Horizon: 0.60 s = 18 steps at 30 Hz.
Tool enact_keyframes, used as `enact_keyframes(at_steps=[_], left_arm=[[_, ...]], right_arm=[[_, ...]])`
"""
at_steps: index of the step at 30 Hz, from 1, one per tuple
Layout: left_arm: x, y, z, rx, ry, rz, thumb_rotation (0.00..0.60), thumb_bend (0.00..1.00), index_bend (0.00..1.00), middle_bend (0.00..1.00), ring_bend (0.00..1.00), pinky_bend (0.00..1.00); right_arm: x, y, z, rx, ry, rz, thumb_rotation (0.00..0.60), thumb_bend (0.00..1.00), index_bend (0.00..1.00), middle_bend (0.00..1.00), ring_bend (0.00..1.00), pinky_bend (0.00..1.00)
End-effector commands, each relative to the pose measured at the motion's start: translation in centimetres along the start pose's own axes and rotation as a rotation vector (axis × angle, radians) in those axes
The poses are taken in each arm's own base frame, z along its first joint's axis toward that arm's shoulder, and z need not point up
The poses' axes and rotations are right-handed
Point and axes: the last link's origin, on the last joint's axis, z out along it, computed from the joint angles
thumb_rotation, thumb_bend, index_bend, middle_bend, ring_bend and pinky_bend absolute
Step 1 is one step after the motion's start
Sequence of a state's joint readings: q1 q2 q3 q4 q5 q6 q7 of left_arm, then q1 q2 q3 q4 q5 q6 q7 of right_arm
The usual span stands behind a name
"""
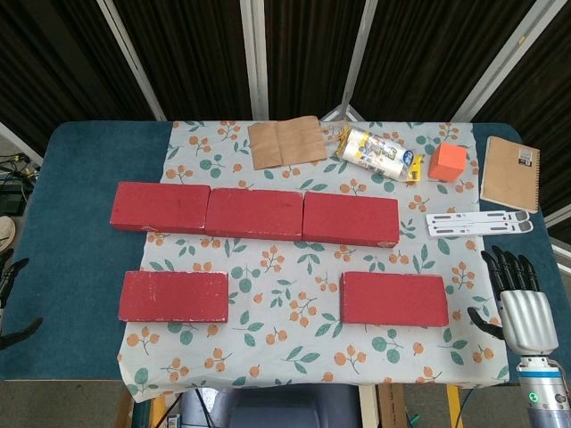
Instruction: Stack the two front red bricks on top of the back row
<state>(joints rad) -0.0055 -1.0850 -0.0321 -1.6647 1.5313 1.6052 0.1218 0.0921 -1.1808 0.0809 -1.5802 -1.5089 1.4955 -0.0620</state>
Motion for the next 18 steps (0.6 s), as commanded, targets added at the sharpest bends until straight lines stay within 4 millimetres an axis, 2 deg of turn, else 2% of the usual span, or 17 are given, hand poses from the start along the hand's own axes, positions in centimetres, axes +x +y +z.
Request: enact_keyframes(at_steps=[1,18], left_arm=[[0.01,-0.03,0.06,-0.001,-0.002,0.0,0.6,0.16,0.15,0.05,0.0,0.06],[0.3,0.33,-0.24,-0.012,0.022,0.004,0.6,0.16,0.15,0.05,0.0,0.06]], right_arm=[[0.07,0.05,-0.01,-0.002,0.003,0.001,0.6,0.27,0.05,0.02,0.03,0.0],[0.13,0.14,-0.43,-0.011,-0.018,0.013,0.6,0.27,0.05,0.02,0.03,0.0]])
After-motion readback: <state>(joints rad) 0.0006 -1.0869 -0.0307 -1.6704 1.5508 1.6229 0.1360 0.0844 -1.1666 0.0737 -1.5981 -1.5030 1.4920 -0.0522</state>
